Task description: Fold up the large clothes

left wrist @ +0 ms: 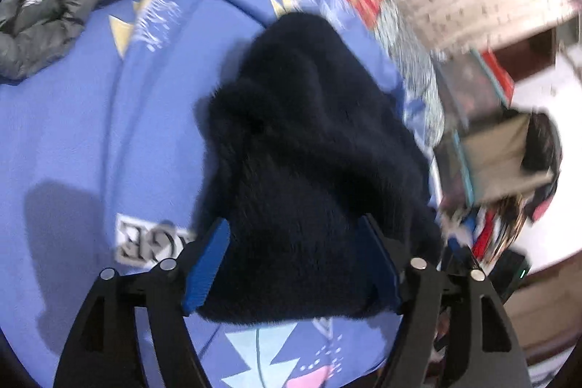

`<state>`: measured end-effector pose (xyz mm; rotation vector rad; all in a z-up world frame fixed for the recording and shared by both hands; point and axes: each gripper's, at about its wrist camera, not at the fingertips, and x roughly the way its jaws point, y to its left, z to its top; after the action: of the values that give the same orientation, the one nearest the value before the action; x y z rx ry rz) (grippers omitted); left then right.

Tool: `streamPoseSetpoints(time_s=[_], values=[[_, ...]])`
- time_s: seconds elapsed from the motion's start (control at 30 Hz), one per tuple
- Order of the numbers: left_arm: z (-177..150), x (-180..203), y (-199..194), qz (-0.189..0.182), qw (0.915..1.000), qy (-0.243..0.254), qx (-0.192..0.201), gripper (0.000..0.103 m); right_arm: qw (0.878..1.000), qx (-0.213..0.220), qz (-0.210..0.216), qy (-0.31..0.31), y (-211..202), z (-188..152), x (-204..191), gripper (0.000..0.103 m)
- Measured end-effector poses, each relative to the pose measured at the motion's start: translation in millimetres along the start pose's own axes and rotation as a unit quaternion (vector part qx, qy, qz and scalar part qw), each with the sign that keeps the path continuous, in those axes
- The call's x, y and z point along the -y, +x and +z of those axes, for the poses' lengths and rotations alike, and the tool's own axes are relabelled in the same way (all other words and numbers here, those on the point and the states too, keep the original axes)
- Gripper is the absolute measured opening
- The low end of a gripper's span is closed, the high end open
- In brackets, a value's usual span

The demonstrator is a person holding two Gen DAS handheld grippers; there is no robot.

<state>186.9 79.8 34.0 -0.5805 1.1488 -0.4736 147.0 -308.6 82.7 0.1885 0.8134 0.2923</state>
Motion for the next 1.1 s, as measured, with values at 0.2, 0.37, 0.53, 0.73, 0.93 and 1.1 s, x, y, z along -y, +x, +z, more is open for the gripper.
streamPoseSetpoints(time_s=[0.2,0.37,0.53,0.73,0.93,1.1], values=[[-20,9,33,0.060,0.9958,0.052,-0.044,0.033,0.998,0.013,-0.046,0.035,11,8,7,0.006],[-16,-2,32,0.079,0.9955,0.034,-0.041,0.032,0.984,0.042,-0.123,0.124,27,17,59,0.012],[-18,0,31,0.101,0.9930,0.041,-0.045,0.032,0.984,0.008,-0.081,0.159,61,-13,79,0.053],[-19,0,19,0.063,0.9968,0.017,-0.047,0.043,0.977,0.111,-0.009,0.180,-33,-36,81,0.086],[-23,0,22,0.033,0.9986,-0.003,-0.041,0.070,0.963,0.085,-0.070,0.245,-61,-87,130,0.086],[-25,11,39,0.063,0.9966,0.023,-0.048,0.032,0.974,0.009,-0.054,0.221,-22,-91,121,0.035]])
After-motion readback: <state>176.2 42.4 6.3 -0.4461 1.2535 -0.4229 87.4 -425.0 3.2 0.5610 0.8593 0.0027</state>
